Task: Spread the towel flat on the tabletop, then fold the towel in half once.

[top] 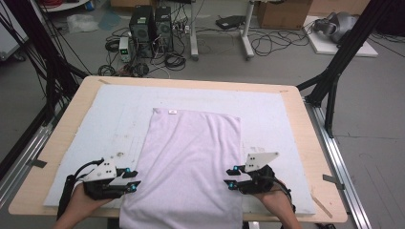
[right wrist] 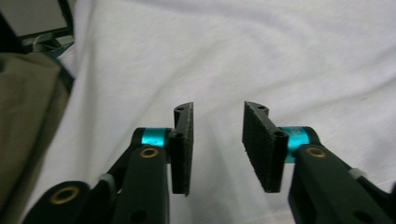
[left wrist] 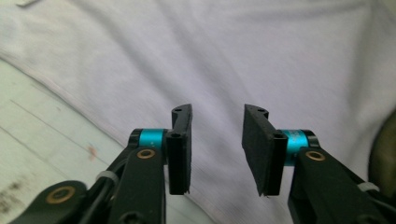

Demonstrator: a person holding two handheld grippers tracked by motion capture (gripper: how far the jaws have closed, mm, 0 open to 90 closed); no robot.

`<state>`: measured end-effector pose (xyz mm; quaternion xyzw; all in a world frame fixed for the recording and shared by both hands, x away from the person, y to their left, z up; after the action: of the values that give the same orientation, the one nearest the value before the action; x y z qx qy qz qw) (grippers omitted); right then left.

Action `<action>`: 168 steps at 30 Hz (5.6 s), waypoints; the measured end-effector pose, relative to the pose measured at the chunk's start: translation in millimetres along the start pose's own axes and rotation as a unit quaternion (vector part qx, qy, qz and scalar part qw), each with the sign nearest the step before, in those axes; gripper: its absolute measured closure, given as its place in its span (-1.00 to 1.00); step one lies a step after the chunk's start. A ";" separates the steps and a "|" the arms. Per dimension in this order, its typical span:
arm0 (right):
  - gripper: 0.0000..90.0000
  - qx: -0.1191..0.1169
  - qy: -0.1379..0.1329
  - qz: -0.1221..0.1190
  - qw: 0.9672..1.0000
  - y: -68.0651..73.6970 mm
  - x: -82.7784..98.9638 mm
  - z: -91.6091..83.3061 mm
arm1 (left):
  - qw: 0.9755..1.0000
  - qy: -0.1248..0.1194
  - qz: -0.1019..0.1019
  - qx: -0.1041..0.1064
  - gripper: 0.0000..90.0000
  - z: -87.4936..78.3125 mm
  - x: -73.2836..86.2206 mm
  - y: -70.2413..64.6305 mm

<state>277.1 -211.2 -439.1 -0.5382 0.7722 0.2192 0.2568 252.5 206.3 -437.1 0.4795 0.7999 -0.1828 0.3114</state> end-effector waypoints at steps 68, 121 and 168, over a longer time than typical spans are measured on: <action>-0.17 0.047 -0.031 0.052 0.997 -31.4 3.7 1.9 | 0.999 -0.023 -0.037 -0.028 -0.05 19.6 -18.2 48.8; 0.18 0.104 0.052 0.148 0.982 -194.0 -15.8 28.6 | 0.988 0.075 -0.112 -0.076 0.46 103.6 -76.2 186.8; 0.90 0.010 -0.013 0.049 0.999 -55.9 -11.0 -29.9 | 0.998 -0.018 -0.038 -0.051 0.91 5.7 -6.4 70.6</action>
<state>328.3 -239.8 -412.6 -0.4943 0.7963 0.2307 0.2614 318.7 232.2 -436.5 0.4288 0.8199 -0.1622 0.3430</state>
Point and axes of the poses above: each handheld gripper's, and its own axes: z roughly forward along the jaws, x roughly out of its underside, y roughly to its left, the point moved 3 cm from there along z, roughly forward along the jaws, and after that the axes turned 13 degrees about y, right-handed, at the moved point
